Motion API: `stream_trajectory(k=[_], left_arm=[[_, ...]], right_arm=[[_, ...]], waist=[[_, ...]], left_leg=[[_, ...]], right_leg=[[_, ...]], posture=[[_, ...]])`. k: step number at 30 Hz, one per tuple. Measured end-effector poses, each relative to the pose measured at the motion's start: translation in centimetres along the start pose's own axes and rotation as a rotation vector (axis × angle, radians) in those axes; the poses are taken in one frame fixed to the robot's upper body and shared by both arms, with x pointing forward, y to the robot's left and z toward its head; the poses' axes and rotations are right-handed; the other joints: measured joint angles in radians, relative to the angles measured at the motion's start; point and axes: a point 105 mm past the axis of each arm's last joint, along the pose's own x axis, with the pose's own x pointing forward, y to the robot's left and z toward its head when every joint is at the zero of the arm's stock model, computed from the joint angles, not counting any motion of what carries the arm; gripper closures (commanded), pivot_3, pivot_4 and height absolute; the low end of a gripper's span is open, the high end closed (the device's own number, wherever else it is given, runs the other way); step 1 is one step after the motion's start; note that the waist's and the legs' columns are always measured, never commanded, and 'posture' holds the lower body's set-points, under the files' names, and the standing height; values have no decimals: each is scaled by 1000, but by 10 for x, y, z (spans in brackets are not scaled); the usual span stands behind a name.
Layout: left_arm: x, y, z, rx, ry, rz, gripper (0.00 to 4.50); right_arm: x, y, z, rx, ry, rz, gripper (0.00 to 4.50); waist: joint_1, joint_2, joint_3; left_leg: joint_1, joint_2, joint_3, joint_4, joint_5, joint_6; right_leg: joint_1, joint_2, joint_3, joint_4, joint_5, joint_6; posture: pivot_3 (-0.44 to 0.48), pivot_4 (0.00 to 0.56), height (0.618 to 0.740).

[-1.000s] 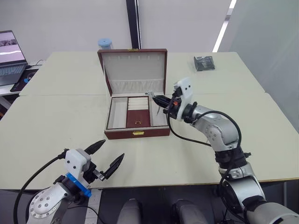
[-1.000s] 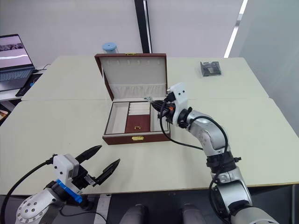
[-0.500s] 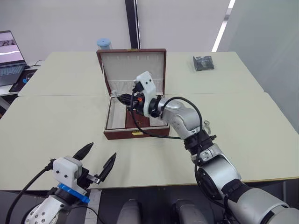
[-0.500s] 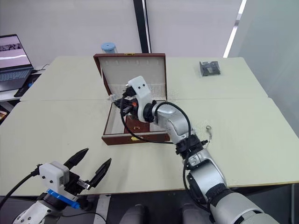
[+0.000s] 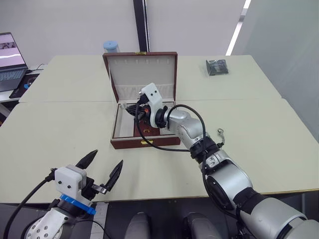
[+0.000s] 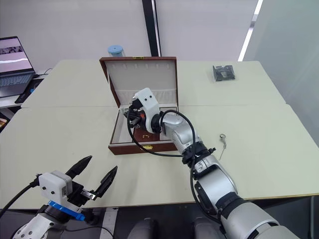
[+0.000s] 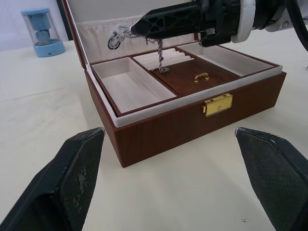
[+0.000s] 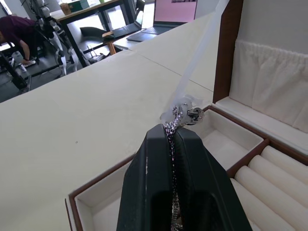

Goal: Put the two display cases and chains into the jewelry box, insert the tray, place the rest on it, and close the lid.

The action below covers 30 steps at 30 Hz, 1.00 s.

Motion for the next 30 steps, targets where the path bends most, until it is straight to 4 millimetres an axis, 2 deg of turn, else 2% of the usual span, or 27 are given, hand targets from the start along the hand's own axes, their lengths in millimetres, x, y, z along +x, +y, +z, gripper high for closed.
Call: stream_trajectory(k=[7, 10, 20, 30], left_arm=[[1, 0, 1, 2, -7, -2, 0], [3, 0, 2, 2, -8, -3, 0], [4, 1, 1, -4, -1, -3, 0], [5, 0, 0, -10, 5, -3, 0]], right_arm=[[1, -1, -1, 1, 2, -16, 4486], [1, 2, 5, 3, -16, -4, 4486], [4, 32, 26, -39, -61, 116, 4486], [7, 35, 19, -42, -26, 117, 4486]], waist=[[0, 0, 0], [0, 0, 0], [0, 0, 0], [0, 0, 0]], left_leg=[[0, 0, 0, 0, 0, 0], [0, 0, 0, 0, 0, 0], [0, 0, 0, 0, 0, 0], [0, 0, 0, 0, 0, 0]], right_leg=[[0, 0, 0, 0, 0, 0], [0, 0, 0, 0, 0, 0], [0, 0, 0, 0, 0, 0], [0, 0, 0, 0, 0, 0]], posture=[[0, 150, 740], [0, 150, 740], [0, 150, 740], [0, 150, 740]])
